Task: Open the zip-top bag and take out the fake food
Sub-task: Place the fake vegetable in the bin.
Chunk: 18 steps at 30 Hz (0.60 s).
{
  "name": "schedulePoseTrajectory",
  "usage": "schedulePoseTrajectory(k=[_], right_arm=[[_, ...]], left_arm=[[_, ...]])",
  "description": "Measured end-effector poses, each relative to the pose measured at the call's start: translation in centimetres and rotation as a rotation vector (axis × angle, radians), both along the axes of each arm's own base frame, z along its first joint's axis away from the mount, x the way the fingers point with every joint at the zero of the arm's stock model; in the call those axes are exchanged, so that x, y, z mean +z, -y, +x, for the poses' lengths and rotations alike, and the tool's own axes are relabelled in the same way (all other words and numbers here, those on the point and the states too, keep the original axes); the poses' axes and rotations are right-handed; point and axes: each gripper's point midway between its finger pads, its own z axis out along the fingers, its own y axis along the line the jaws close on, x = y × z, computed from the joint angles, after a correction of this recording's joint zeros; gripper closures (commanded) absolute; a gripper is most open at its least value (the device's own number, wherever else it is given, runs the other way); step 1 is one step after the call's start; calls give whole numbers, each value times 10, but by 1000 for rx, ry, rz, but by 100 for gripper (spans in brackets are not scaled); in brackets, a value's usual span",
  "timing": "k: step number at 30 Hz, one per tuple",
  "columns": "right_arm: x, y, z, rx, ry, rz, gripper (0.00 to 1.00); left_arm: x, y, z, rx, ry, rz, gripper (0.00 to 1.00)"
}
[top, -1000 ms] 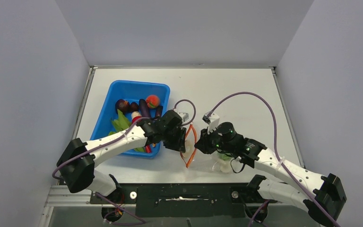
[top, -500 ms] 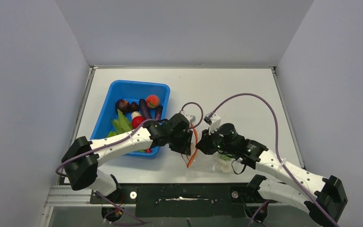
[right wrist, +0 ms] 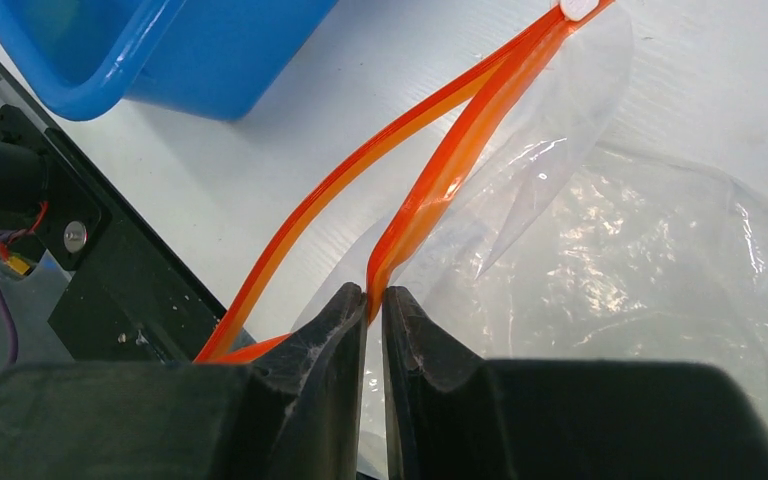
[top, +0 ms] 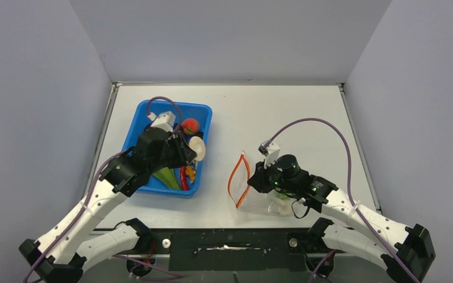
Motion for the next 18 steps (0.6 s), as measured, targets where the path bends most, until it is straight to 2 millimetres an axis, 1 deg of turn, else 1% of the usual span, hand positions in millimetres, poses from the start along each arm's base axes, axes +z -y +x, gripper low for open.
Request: schedulePoseTrajectory(k=[2, 5, 7, 8, 9, 13, 15, 16, 17, 18], right_arm=[[-1, 1, 1, -4, -3, -3, 87], [-2, 3, 1, -8, -8, -6, 87], [-2, 3, 1, -9, -10, -8, 87], [-3, 3, 1, -9, -11, -9, 87], [-3, 3, 1, -9, -11, -10, 87], [-3, 3, 0, -9, -12, -10, 86], [-4, 3, 0, -8, -16, -12, 86], [-5, 3, 0, -7, -20, -15, 86], [-7, 3, 0, -6, -24, -18, 86], [-9, 3, 0, -6, -29, -23, 86]], left_arm=[[7, -24, 6, 103, 37, -24, 100], [-1, -55, 11, 236, 45, -4, 100], [-15, -72, 11, 316, 23, 39, 100], [-22, -77, 10, 336, 8, 58, 100], [-34, -83, 7, 359, -18, 82, 100], [-75, -95, -7, 393, -106, 151, 99], [-91, -95, -12, 381, -138, 170, 87], [-100, -91, -15, 352, -159, 168, 81], [-109, -87, -18, 325, -178, 166, 66], [-114, -83, -20, 299, -196, 163, 56]])
